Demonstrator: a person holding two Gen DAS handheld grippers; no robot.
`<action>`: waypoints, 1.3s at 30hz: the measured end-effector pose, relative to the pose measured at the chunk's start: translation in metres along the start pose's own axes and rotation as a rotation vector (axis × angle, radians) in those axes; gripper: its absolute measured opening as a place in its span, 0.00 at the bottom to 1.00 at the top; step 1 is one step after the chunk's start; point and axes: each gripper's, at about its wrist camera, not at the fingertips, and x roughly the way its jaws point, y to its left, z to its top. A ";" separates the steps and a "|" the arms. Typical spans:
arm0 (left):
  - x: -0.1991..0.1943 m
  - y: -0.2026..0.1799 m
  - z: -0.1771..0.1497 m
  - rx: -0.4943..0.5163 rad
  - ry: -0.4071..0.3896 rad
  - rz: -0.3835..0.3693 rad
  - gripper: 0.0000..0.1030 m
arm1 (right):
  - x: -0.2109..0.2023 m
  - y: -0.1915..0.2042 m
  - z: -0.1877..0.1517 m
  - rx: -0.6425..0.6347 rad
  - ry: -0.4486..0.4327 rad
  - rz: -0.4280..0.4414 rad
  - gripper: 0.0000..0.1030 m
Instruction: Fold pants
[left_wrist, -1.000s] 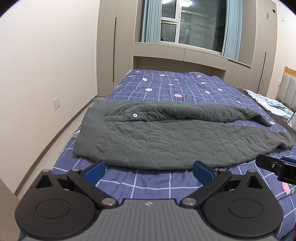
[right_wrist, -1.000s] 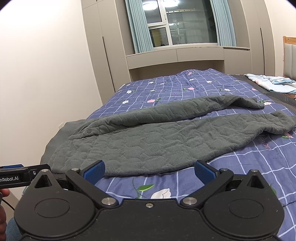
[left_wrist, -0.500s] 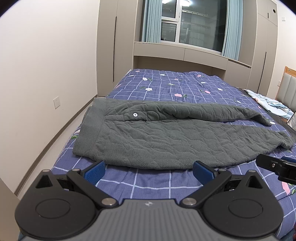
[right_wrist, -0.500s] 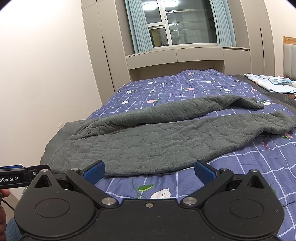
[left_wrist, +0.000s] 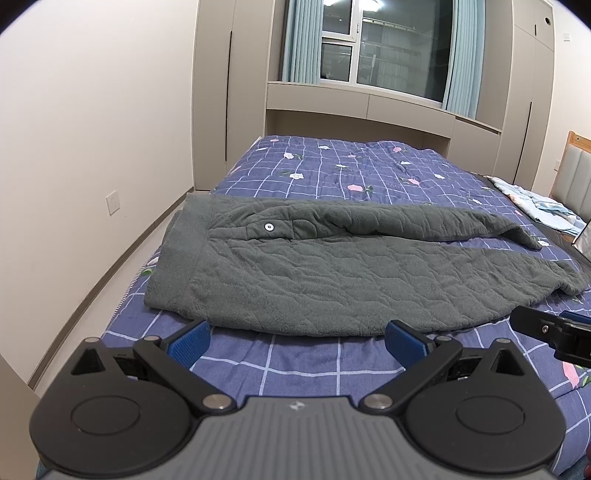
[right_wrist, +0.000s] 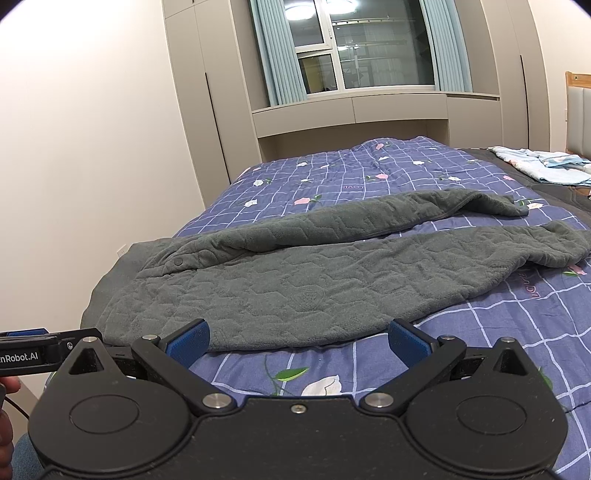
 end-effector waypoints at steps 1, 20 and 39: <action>0.000 0.000 0.000 0.000 0.002 0.000 1.00 | 0.000 0.000 0.000 0.000 0.000 0.000 1.00; 0.011 0.005 0.000 -0.016 0.045 -0.005 1.00 | 0.005 0.001 -0.002 0.002 0.021 0.001 1.00; 0.050 0.019 0.014 -0.118 0.267 0.018 1.00 | 0.042 -0.001 0.013 -0.001 0.150 0.042 1.00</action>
